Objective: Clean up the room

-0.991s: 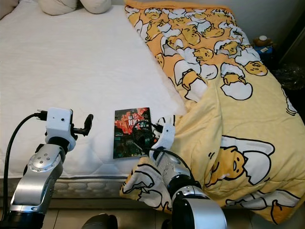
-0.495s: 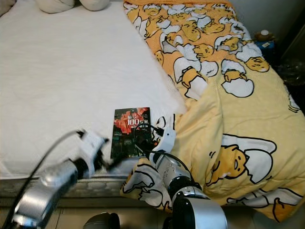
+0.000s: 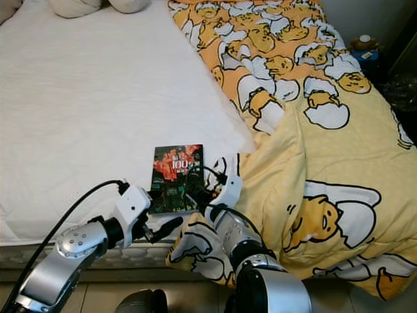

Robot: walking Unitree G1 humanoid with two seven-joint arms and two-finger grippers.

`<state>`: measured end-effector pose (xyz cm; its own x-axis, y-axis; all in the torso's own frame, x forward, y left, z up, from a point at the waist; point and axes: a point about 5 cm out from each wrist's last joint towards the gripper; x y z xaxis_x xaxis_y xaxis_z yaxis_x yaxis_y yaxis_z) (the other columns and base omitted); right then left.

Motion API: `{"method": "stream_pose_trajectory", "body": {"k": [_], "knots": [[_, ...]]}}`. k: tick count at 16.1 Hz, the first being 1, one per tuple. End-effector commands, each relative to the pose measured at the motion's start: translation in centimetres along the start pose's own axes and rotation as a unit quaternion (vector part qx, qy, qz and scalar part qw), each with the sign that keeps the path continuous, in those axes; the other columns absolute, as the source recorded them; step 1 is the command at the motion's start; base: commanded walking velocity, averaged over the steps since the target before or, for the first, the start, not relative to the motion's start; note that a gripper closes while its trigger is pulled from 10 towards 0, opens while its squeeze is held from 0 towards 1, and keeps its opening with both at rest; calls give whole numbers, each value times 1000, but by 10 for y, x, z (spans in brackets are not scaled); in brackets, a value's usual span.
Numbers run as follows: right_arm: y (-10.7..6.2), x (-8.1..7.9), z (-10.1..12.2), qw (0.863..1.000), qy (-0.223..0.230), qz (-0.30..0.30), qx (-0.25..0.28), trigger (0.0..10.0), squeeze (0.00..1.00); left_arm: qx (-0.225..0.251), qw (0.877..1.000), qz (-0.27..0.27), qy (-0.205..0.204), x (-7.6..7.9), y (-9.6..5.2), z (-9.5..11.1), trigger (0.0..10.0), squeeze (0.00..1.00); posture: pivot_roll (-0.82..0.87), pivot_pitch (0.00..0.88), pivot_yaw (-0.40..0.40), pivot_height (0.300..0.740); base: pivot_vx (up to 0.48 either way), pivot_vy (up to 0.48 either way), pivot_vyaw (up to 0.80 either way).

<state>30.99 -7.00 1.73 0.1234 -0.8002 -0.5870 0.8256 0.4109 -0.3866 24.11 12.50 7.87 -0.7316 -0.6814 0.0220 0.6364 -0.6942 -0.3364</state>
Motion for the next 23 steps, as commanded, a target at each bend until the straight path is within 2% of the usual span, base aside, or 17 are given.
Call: {"method": "stream_pose_trajectory", "body": {"k": [1,3,6,9,11,12,13,14,15,16,17,18,20,23], "knots": [[10,-30,12,998,12,47,30,0,0,-7,1000,8,4,-2,-5,-4,10000,0,209,119,59,740,0,0,0],[12,-35,18,997,27,60,45,0,0,-7,1000,9,-2,-2,-5,-6,10000,0,207,120,61,740,0,0,0],[14,-47,30,990,76,87,75,0,0,-4,1000,16,-23,-2,-3,-6,10000,0,204,122,63,740,0,0,0],[14,-58,44,986,70,111,106,0,0,-2,997,48,-60,-10,-2,-7,10000,0,195,117,62,740,0,0,0],[9,-65,60,980,51,130,143,0,0,16,986,103,-127,-24,1,-3,10000,0,185,111,60,740,0,0,0],[7,-66,62,981,25,131,142,0,0,20,984,118,-133,-28,2,-1,10000,0,178,111,61,740,0,0,0],[7,-63,58,984,-36,112,133,0,0,22,983,124,-130,-29,2,0,10000,0,178,111,61,740,0,0,0],[8,-56,52,977,-162,67,125,3843,0,32,983,133,-122,-31,2,2,10000,0,173,109,64,740,0,0,0],[7,-54,47,963,-236,50,119,10000,0,51,986,131,-92,-31,2,8,10000,0,171,108,65,740,0,0,0],[6,-52,45,958,-256,50,117,10000,1000,62,988,127,-67,-30,0,11,10000,0,169,107,64,740,0,0,0],[4,-46,42,953,-277,44,111,10000,1000,71,988,137,-27,-32,-7,13,10000,0,169,106,65,740,0,0,0],[2,-40,40,957,-267,38,105,10000,1000,68,985,158,-20,-39,-13,10,10000,0,170,106,65,740,0,0,0],[0,-26,36,969,-227,21,96,10000,1000,66,979,190,-25,-50,-20,8,10000,0,174,108,63,740,0,0,0],[-2,-20,27,970,-226,13,92,10000,1000,80,978,192,-31,-51,-23,9,10000,0,185,108,59,740,0,0,0]]}}
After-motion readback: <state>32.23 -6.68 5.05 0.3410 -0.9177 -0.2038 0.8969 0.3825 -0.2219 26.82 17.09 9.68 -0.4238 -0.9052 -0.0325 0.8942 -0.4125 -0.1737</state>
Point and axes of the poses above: a point about 5 cm out from each wrist's last joint towards the gripper, its own y axis pointing out of the wrist towards the gripper, its own z axis along the axis of the wrist's last joint, x = y × z, and after that the axes turned 9 degrees about -y, right-handed
